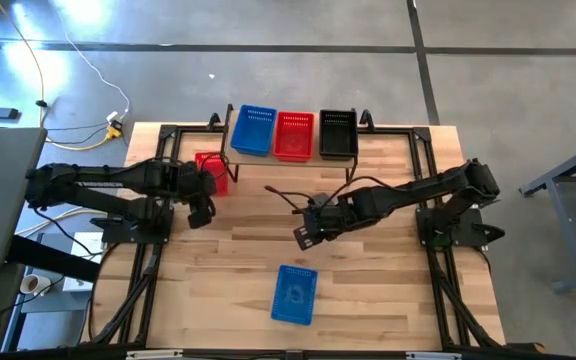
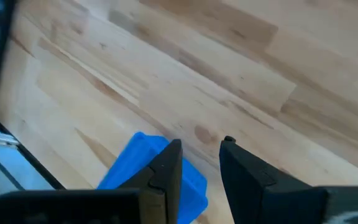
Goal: Stack baskets on shelf by color
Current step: Stack the red basket into the red baskets on the shelf
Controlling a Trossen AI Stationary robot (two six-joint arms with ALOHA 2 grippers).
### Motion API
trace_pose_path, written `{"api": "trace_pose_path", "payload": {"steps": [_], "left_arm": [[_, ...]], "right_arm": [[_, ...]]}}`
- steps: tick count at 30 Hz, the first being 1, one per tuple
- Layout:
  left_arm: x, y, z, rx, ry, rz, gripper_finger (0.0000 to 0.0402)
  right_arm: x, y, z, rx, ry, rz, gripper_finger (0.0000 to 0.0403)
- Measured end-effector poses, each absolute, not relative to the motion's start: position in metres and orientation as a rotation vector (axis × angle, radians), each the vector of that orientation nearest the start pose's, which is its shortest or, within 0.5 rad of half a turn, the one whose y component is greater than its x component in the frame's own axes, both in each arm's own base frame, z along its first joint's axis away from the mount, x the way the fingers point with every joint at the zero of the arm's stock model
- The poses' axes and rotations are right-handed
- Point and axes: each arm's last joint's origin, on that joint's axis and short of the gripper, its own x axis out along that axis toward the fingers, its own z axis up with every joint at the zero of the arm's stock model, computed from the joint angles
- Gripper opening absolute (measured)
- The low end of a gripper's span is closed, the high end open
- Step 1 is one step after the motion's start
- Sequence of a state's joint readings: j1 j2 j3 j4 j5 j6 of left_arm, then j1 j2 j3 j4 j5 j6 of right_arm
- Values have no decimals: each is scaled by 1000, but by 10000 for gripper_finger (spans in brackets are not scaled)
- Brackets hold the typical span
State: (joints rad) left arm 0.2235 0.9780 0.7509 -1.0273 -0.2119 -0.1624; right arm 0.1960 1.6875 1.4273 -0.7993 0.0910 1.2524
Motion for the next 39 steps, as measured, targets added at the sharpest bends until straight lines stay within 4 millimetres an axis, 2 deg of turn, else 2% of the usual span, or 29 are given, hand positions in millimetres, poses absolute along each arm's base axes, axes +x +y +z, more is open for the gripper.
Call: {"api": "trace_pose_path", "payload": {"steps": [14, 27, 33, 39], "left_arm": [[160, 71, 217, -65, 1361, 353, 115], [167, 86, 199, -90, 1469, 371, 115], [170, 92, 191, -84, 1503, 400, 115], [173, 99, 182, -108, 1548, 409, 115]], "right_arm": [[320, 33, 320, 878, 748, -611, 94], [284, 2, 360, 768, 630, -595, 94], [274, -5, 368, 750, 616, -600, 94], [271, -7, 366, 735, 648, -617, 94]]}}
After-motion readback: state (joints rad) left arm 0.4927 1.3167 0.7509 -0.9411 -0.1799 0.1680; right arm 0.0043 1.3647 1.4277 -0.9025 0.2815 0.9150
